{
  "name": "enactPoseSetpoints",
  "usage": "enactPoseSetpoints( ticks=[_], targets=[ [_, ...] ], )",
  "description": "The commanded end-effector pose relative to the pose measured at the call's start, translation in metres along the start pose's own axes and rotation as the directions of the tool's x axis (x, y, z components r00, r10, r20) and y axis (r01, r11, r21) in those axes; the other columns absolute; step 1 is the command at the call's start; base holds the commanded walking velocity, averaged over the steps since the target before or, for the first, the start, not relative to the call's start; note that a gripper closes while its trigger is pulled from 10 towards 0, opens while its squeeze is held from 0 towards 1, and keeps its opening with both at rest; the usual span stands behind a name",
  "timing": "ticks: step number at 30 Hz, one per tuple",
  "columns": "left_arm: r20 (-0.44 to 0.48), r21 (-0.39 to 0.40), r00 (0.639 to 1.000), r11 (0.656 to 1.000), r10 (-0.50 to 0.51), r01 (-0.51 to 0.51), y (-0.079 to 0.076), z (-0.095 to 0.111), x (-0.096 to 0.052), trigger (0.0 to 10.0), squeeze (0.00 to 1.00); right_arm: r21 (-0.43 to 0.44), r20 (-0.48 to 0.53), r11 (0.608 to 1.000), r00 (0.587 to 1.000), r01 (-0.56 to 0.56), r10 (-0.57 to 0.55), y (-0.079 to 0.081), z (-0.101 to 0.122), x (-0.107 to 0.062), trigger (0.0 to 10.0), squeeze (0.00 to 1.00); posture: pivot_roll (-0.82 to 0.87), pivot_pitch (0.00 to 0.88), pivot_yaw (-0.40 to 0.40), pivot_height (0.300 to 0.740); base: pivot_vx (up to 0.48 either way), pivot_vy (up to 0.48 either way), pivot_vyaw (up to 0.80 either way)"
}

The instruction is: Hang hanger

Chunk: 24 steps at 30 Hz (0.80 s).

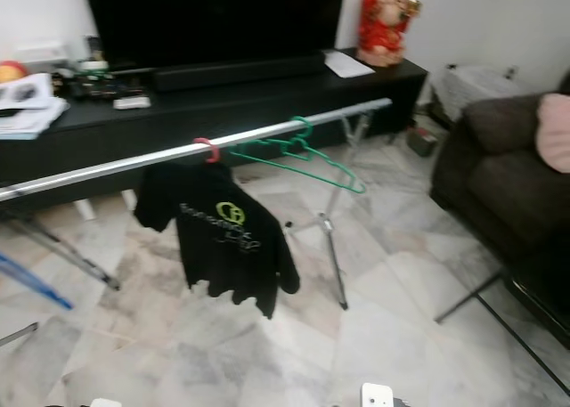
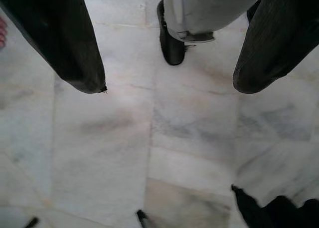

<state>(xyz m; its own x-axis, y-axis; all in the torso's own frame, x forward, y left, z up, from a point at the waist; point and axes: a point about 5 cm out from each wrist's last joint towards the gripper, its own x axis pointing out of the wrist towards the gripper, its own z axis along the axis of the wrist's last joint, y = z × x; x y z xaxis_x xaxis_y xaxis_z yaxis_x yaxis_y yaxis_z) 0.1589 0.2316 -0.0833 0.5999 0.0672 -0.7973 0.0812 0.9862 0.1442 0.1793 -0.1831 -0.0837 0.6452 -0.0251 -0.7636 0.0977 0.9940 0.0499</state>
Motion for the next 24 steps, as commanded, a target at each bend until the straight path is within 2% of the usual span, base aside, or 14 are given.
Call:
enactPoseSetpoints(
  ticks=[1, 16, 22, 24],
  targets=[
    [-0.036, -0.006, 0.999, 1.0, -0.004, 0.004, -0.0009, -0.0091, -0.0019, 10.0, 0.0, -0.001, -0.021, 1.0, 1.0, 0.006, -0.006, -0.0018, -0.0041, -0.0009, 10.0, 0.0, -0.04, 0.071, -0.037, 0.74, 0.0, 0.0, -0.79],
    [-0.036, 0.001, 0.999, 1.0, -0.021, 0.021, -0.0079, -0.0061, -0.0001, 10.0, 0.0, 0.003, -0.02, 1.0, 1.0, 0.011, -0.011, -0.0011, -0.0036, -0.0006, 10.0, 0.0, -0.04, 0.073, -0.035, 0.74, 0.0, 0.0, -0.79],
    [-0.032, 0.044, 0.999, 0.999, -0.02, 0.021, -0.0085, -0.0046, 0.0004, 10.0, 0.0, 0.002, -0.021, 1.0, 1.0, 0.013, -0.013, -0.001, -0.0032, -0.0005, 10.0, 0.0, -0.03, 0.076, -0.036, 0.74, 0.0, 0.0, -0.79],
    [-0.034, 0.033, 0.999, 0.999, -0.017, 0.018, -0.0077, -0.0052, 0.0001, 10.0, 0.0, 0.0, -0.021, 1.0, 1.0, 0.013, -0.013, -0.001, -0.0029, -0.0003, 10.0, 0.0, -0.03, 0.077, -0.037, 0.74, 0.0, -0.366, -0.78]
  ],
)
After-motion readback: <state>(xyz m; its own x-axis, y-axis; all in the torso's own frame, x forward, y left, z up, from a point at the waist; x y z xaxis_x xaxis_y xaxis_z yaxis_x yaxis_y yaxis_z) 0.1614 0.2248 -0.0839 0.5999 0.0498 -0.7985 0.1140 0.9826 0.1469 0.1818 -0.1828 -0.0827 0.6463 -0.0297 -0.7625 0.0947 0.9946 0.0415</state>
